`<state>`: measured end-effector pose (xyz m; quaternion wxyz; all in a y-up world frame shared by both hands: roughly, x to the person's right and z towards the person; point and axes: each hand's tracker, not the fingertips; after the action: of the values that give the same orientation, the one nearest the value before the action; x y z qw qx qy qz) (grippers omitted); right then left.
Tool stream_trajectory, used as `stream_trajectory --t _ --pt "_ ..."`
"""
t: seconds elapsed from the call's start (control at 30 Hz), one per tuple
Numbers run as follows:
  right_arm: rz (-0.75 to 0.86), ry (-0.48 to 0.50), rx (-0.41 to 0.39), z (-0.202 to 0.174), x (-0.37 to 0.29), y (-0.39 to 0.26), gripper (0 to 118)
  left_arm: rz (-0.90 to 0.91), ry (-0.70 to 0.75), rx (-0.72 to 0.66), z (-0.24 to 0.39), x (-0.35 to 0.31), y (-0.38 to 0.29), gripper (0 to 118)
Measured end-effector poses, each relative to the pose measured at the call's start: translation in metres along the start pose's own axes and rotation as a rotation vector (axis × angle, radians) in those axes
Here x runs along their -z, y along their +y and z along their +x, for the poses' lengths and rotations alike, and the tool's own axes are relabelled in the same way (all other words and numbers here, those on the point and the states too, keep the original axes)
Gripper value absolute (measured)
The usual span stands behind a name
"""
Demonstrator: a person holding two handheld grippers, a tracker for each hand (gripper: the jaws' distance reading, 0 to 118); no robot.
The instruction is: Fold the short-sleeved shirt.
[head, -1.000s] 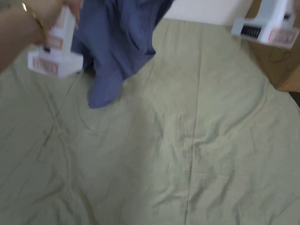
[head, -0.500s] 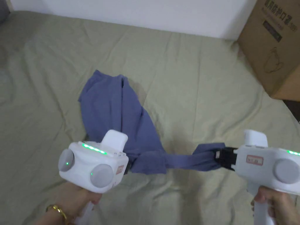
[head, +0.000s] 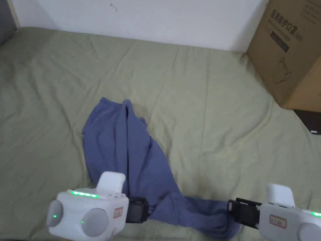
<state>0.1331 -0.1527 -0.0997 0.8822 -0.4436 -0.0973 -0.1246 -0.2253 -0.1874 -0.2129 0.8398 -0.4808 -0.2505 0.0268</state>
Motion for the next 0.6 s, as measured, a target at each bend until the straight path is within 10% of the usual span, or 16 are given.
stream_trajectory --t 0.2,0.6 --pt "0.244 -0.035 -0.005 -0.002 -0.05 0.04 114 0.31 0.049 -0.127 -0.028 -0.071 0.058 113" --pt "0.794 -0.056 -0.198 -0.085 -0.141 0.06 118 0.943 0.462 0.149 -0.01 -0.165 0.078 113"
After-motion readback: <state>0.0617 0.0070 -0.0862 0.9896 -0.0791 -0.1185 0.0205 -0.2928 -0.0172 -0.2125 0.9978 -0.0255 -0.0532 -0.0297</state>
